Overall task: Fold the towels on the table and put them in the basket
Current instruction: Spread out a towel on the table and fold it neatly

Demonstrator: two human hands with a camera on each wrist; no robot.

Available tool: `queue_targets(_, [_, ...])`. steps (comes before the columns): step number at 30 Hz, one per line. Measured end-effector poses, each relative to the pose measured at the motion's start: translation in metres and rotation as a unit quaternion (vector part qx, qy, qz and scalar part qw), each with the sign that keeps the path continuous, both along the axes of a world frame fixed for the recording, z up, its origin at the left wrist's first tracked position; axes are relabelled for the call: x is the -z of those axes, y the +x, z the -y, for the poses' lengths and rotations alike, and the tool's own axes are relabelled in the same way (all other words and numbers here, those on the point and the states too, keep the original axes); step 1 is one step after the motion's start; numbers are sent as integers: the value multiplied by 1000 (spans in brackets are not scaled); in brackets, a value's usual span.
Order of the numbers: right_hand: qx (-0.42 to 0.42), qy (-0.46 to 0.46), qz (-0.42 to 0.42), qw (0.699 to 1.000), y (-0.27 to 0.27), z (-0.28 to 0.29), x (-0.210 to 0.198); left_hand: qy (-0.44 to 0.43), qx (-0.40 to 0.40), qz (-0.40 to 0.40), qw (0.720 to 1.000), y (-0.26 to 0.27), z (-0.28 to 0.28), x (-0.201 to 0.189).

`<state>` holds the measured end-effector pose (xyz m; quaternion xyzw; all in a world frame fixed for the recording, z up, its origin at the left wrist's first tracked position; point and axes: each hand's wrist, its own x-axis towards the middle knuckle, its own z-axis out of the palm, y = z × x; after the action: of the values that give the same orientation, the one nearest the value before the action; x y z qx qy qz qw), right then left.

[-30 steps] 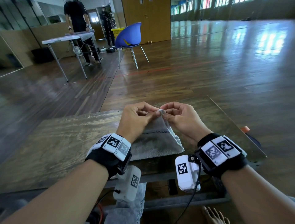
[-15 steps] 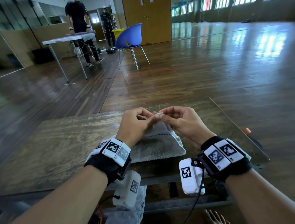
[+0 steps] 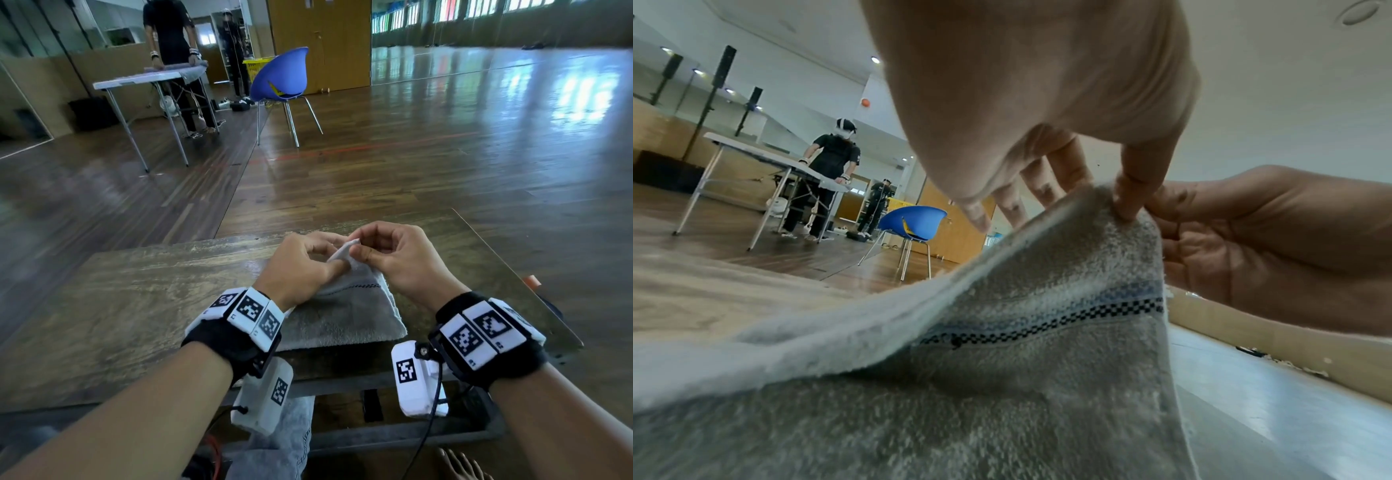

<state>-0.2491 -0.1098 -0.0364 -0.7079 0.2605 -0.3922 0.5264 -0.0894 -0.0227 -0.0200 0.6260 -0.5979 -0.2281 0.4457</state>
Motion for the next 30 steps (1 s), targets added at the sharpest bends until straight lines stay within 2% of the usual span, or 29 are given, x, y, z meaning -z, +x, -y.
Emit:
queue_targets(9, [13,-28,-2,1000,-4,4,-3,47,-17,120,991,9,-2,-8])
queue_targets(13, [45,-56,4,997,-5,5,-2,38,-24,210,977,19,-6,-3])
queue_targets(16, [65,-68,12,995,-8,6,-2,36,-35,213,976,31,-16,3])
queue_targets(25, [96,-117,29,988,-33,19,-9,112,-26,279,953,65,-40,8])
queue_targets(30, [121,-93,26,988,-38,24,-4,106,-26,310,944,67,-43,15])
